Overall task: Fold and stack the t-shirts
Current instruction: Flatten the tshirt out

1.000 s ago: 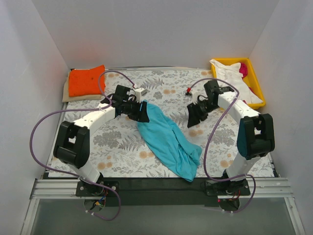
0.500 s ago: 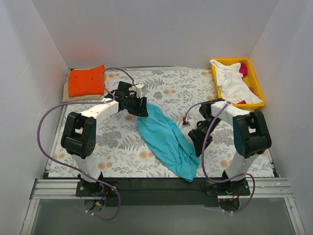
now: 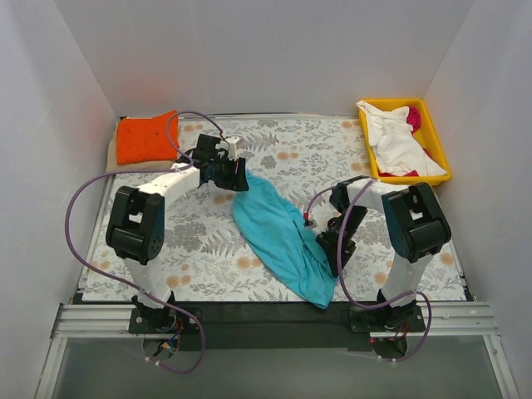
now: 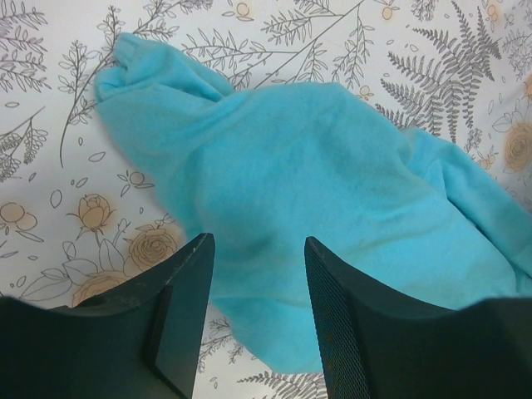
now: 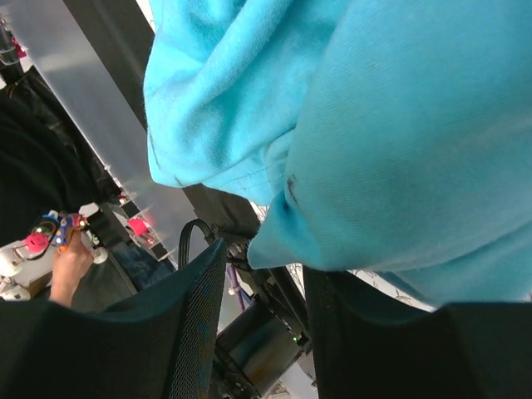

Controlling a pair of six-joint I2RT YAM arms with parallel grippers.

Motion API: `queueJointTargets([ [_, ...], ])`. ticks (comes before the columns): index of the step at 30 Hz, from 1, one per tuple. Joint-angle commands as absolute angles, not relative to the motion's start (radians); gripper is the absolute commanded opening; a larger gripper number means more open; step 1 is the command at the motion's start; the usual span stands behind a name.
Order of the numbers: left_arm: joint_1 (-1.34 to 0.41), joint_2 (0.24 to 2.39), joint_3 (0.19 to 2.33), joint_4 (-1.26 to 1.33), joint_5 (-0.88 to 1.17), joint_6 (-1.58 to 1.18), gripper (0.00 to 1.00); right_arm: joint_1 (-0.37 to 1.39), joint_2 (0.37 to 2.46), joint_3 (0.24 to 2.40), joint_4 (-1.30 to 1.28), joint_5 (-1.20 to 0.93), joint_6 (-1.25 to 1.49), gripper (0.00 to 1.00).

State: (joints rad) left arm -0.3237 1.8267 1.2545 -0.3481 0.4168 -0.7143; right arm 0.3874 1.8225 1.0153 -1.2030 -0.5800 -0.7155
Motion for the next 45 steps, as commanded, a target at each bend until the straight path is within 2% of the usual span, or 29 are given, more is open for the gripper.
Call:
queueJointTargets([
  [1, -0.319, 1.857, 1.292, -0.311, 0.413, -0.710, 0.45, 0.408, 1.810, 1.003, -1.210, -0.604, -0.744, 0.42],
  [2, -0.319, 1.867, 1.295, -0.310, 0.416, -0.713, 0.45, 0.411, 1.812, 1.005, -1.210, -0.604, -0.744, 0.40],
  [4, -0.319, 1.888, 1.293, -0.308, 0.423, -0.719, 0.45, 0.414, 1.818, 1.006, -1.207, -0.597, -0.738, 0.30],
  [5, -0.319, 1.893, 1.289, -0.307, 0.434, -0.719, 0.44, 0.413, 1.821, 1.009, -1.206, -0.592, -0.738, 0.14],
  [6, -0.319, 1.896, 1.284, -0.302, 0.439, -0.718, 0.43, 0.410, 1.819, 1.012, -1.204, -0.586, -0.733, 0.02],
  [7, -0.319, 1.898, 1.272, -0.301, 0.451, -0.713, 0.43, 0.400, 1.813, 1.019, -1.201, -0.572, -0.726, 0.01],
  [9, -0.319, 1.896, 1.259, -0.304, 0.504, -0.698, 0.32, 0.382, 1.802, 1.064, -1.201, -0.557, -0.715, 0.01],
  [11, -0.319, 1.875, 1.243, -0.327, 0.526, -0.663, 0.18, 0.345, 1.795, 1.116, -1.204, -0.505, -0.704, 0.01],
  [12, -0.308, 1.861, 1.232, -0.340, 0.520, -0.652, 0.08, 0.328, 1.793, 1.179, -1.206, -0.486, -0.703, 0.01],
  [14, -0.279, 1.800, 1.184, -0.359, 0.522, -0.615, 0.00, 0.275, 1.802, 1.242, -1.215, -0.430, -0.703, 0.01],
  [18, -0.169, 1.680, 1.095, -0.521, 0.600, -0.418, 0.00, 0.183, 1.862, 1.452, -1.230, -0.348, -0.727, 0.01],
  [24, -0.173, 1.485, 0.904, -0.832, 0.574, 0.045, 0.00, 0.129, 1.979, 1.640, -1.253, -0.276, -0.755, 0.01],
  [26, -0.167, 1.474, 0.903, -0.859, 0.533, 0.046, 0.10, 0.132, 2.005, 1.678, -1.267, -0.296, -0.756, 0.01],
  [28, -0.099, 1.480, 0.971, -0.891, 0.587, 0.064, 0.21, 0.140, 2.016, 1.687, -1.284, -0.308, -0.759, 0.01],
  [29, -0.072, 1.492, 1.010, -0.908, 0.673, 0.067, 0.38, 0.141, 2.014, 1.683, -1.284, -0.311, -0.761, 0.01],
  [30, -0.057, 1.518, 1.097, -0.911, 0.701, 0.057, 0.44, 0.147, 2.013, 1.680, -1.284, -0.311, -0.762, 0.01],
  [32, -0.058, 1.612, 1.173, -0.859, 0.715, -0.044, 0.49, 0.150, 2.008, 1.674, -1.284, -0.319, -0.762, 0.01],
  [37, -0.061, 1.798, 1.353, -0.746, 0.652, -0.190, 0.50, 0.156, 1.993, 1.664, -1.287, -0.327, -0.759, 0.01],
  [41, -0.087, 1.888, 1.365, -0.781, 0.656, -0.187, 0.50, 0.158, 1.977, 1.646, -1.289, -0.316, -0.764, 0.01],
  [45, -0.129, 1.882, 1.295, -0.793, 0.652, -0.176, 0.53, 0.156, 1.976, 1.641, -1.287, -0.319, -0.765, 0.01],
])
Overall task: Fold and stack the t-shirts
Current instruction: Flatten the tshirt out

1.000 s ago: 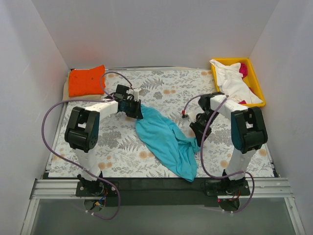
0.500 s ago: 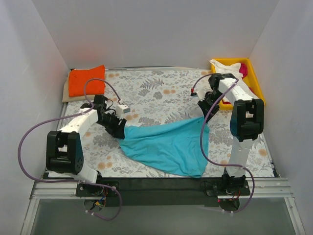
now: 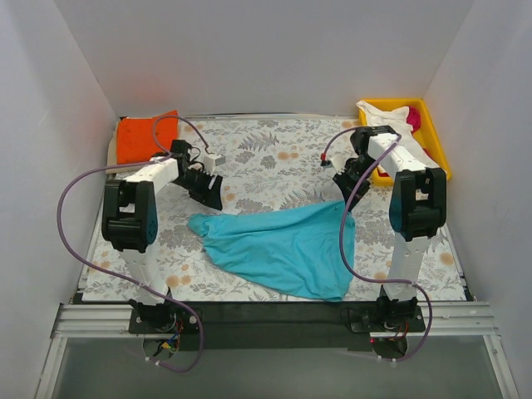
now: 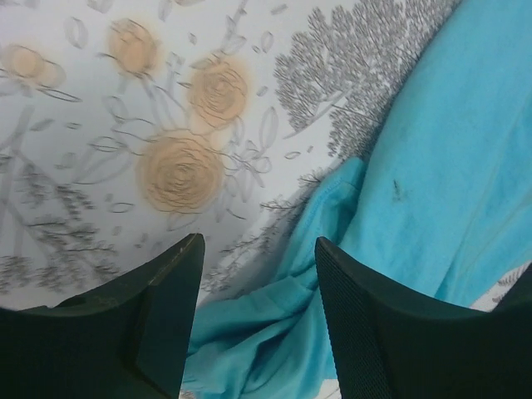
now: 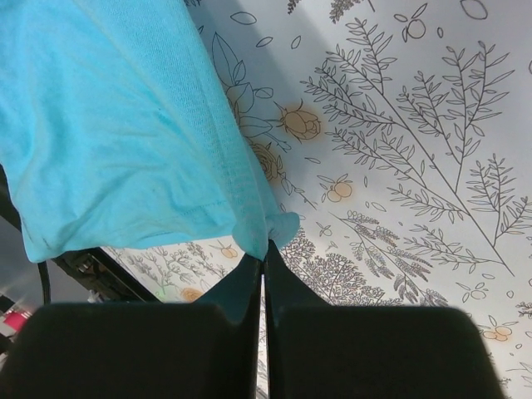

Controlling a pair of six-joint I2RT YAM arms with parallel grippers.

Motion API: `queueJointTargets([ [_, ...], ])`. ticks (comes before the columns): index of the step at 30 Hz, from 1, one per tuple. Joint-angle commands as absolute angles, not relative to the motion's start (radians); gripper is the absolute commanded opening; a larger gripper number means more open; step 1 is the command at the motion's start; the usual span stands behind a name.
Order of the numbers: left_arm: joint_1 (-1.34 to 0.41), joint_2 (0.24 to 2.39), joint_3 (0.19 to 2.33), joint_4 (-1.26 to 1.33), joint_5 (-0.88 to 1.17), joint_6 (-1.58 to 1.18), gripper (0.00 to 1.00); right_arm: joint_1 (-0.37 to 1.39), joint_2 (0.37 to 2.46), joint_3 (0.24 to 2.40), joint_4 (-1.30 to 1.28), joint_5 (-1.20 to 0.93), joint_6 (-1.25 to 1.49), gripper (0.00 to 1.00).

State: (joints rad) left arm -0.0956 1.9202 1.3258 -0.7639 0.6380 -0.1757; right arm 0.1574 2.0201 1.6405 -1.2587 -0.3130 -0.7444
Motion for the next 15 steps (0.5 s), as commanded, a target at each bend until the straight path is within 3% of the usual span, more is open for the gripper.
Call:
queueJointTargets([
  [1, -0.136, 1.881, 1.283, -0.798, 0.658, -0.173, 0.53, 0.156, 1.979, 1.641, -1.289, -0.319, -0.764, 0.01],
  [7, -0.176, 1.879, 1.203, -0.799, 0.650, -0.193, 0.49, 0.156, 1.999, 1.651, -1.287, -0.318, -0.765, 0.01],
  [11, -0.160, 1.902, 1.271, -0.787, 0.647, -0.232, 0.13, 0.156, 2.025, 1.704, -1.287, -0.316, -0.759, 0.01],
  [12, -0.141, 1.907, 1.299, -0.769, 0.644, -0.245, 0.00, 0.158, 2.039, 1.719, -1.285, -0.318, -0.756, 0.01],
  [15, -0.097, 1.911, 1.432, -0.730, 0.649, -0.279, 0.00, 0.156, 2.063, 1.796, -1.289, -0.311, -0.746, 0.01],
])
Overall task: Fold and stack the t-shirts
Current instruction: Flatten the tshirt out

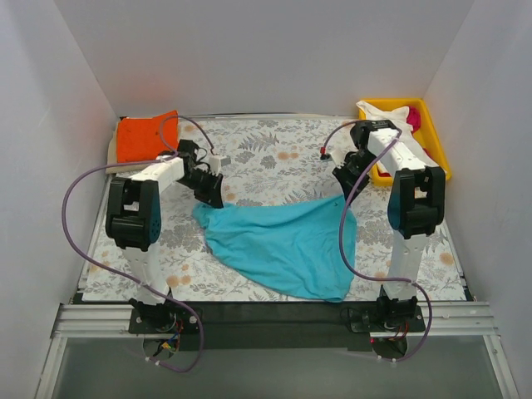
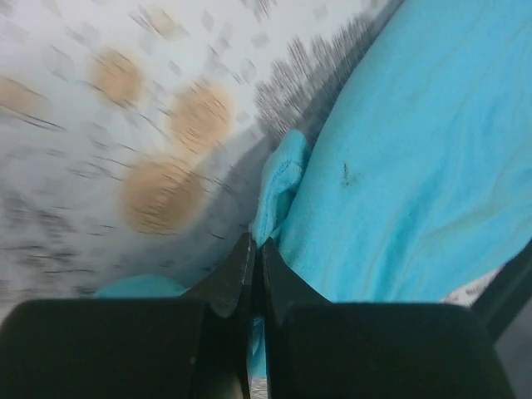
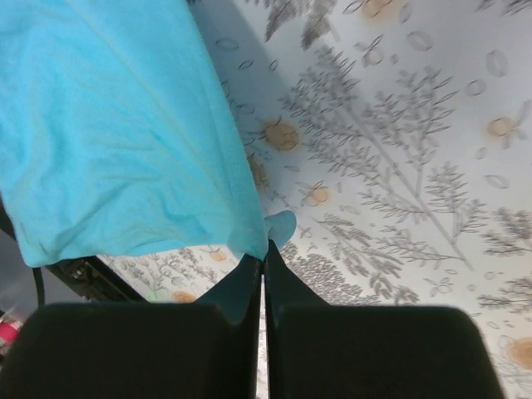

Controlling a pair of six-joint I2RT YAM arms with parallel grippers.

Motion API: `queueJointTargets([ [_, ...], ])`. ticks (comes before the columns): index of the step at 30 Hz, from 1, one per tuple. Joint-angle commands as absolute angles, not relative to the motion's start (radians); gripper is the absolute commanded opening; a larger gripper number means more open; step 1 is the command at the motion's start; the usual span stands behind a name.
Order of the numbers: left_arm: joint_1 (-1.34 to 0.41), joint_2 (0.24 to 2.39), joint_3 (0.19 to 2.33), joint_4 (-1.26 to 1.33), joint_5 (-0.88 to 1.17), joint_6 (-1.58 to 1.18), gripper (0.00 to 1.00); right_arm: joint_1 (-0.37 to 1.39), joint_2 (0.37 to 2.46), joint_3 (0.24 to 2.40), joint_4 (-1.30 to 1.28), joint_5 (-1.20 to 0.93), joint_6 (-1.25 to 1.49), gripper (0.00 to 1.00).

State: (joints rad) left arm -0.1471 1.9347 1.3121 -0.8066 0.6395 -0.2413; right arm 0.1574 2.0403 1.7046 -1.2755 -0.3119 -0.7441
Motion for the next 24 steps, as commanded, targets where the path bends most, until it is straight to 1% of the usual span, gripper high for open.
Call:
queueJointTargets([
  [1, -0.091, 1.905, 1.484, -0.721, 0.650, -0.282, 0.00, 0.155, 2.068, 1.821, -1.289, -0.307, -0.742, 0.01],
  [4, -0.087, 1.830, 1.500, -0.695, 0.673, -0.232, 0.00, 0.156, 2.066, 1.885, -1.299, -0.314, -0.738, 0.01],
  [7, -0.092, 1.685, 1.401, -0.701, 0.747, -0.117, 0.00, 0.156, 2.033, 1.852, -1.305, -0.325, -0.753, 0.01],
  [8, -0.100, 1.646, 1.294, -0.712, 0.749, -0.076, 0.00, 0.155, 2.020, 1.824, -1.307, -0.327, -0.761, 0.01],
  [9, -0.121, 1.562, 1.238, -0.735, 0.739, 0.040, 0.00, 0.156, 1.997, 1.797, -1.307, -0.328, -0.768, 0.01],
  [11, -0.147, 1.488, 1.099, -0.756, 0.700, 0.156, 0.00, 0.158, 1.976, 1.706, -1.305, -0.339, -0.791, 0.01],
  [12, -0.159, 1.442, 0.959, -0.790, 0.683, 0.286, 0.00, 0.156, 1.956, 1.680, -1.304, -0.348, -0.799, 0.01],
  [13, -0.167, 1.366, 0.892, -0.802, 0.643, 0.352, 0.01, 0.156, 1.945, 1.619, -1.302, -0.366, -0.816, 0.01],
  [14, -0.172, 1.318, 0.826, -0.799, 0.614, 0.401, 0.08, 0.158, 1.934, 1.594, -1.304, -0.374, -0.824, 0.01],
  [15, -0.179, 1.272, 0.704, -0.799, 0.592, 0.446, 0.11, 0.158, 1.916, 1.562, -1.304, -0.379, -0.831, 0.01],
  [16, -0.183, 1.174, 0.660, -0.792, 0.572, 0.516, 0.15, 0.160, 1.908, 1.534, -1.302, -0.385, -0.848, 0.01],
  [17, -0.183, 1.128, 0.622, -0.770, 0.552, 0.528, 0.22, 0.163, 1.901, 1.476, -1.301, -0.385, -0.857, 0.01],
  [19, -0.189, 1.016, 0.585, -0.736, 0.549, 0.474, 0.29, 0.166, 1.878, 1.424, -1.298, -0.387, -0.876, 0.01],
  [21, -0.189, 1.005, 0.610, -0.739, 0.570, 0.402, 0.32, 0.175, 1.858, 1.361, -1.283, -0.380, -0.887, 0.01],
  [24, -0.186, 1.100, 0.737, -0.765, 0.597, 0.209, 0.33, 0.187, 1.839, 1.329, -1.258, -0.374, -0.881, 0.01],
])
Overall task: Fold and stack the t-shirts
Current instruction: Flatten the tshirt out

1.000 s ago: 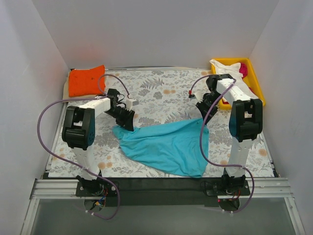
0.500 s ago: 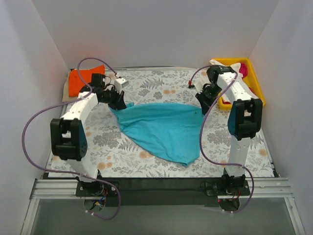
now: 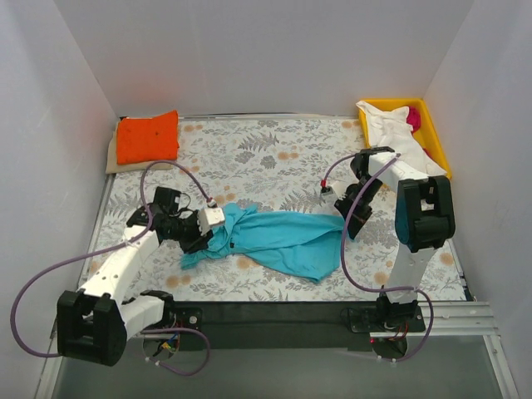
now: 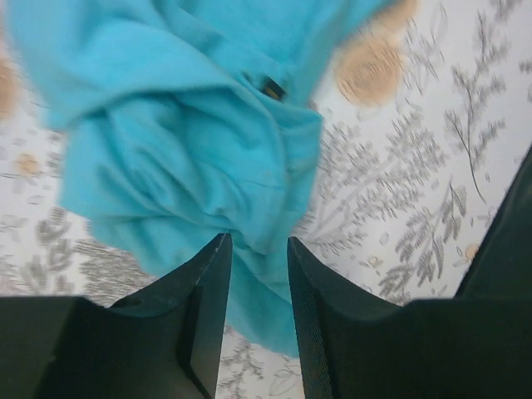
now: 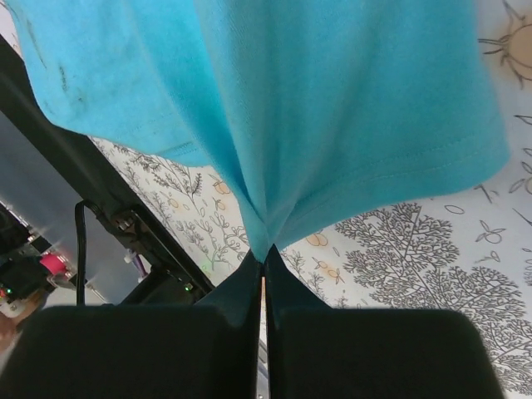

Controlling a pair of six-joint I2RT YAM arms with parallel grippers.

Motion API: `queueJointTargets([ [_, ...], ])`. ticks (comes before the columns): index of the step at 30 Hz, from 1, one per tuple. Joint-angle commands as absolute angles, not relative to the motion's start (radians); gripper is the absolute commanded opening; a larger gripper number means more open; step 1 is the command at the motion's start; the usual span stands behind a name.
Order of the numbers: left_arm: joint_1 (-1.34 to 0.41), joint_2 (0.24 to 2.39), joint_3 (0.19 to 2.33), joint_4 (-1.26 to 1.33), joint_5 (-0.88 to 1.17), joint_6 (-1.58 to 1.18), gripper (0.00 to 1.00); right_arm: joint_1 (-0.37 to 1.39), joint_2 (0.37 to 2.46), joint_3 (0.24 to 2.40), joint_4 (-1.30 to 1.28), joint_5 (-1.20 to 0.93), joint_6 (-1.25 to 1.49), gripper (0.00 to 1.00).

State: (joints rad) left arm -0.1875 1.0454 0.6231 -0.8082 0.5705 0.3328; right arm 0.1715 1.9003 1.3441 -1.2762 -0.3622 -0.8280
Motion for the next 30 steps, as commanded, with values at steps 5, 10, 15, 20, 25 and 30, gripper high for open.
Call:
queueJointTargets([
  [5, -0.184, 1.186, 0.854, -0.760, 0.709, 0.055, 0.44, 0.198, 1.838, 1.322, -1.250, -0.390, -0.867, 0.01],
  [10, -0.248, 1.248, 0.840, -0.591, 0.591, -0.144, 0.51, 0.198, 1.838, 1.316, -1.244, -0.394, -0.862, 0.01],
  [15, -0.261, 1.423, 0.945, -0.546, 0.568, -0.330, 0.58, 0.198, 1.839, 1.316, -1.239, -0.397, -0.859, 0.01],
  [20, -0.278, 1.544, 0.983, -0.514, 0.514, -0.406, 0.47, 0.198, 1.842, 1.319, -1.239, -0.391, -0.861, 0.01],
  [25, -0.256, 1.548, 1.040, -0.479, 0.468, -0.431, 0.01, 0.196, 1.832, 1.312, -1.233, -0.373, -0.867, 0.01],
  [30, -0.174, 1.601, 1.144, -0.468, 0.451, -0.404, 0.00, 0.195, 1.822, 1.321, -1.229, -0.360, -0.867, 0.01],
])
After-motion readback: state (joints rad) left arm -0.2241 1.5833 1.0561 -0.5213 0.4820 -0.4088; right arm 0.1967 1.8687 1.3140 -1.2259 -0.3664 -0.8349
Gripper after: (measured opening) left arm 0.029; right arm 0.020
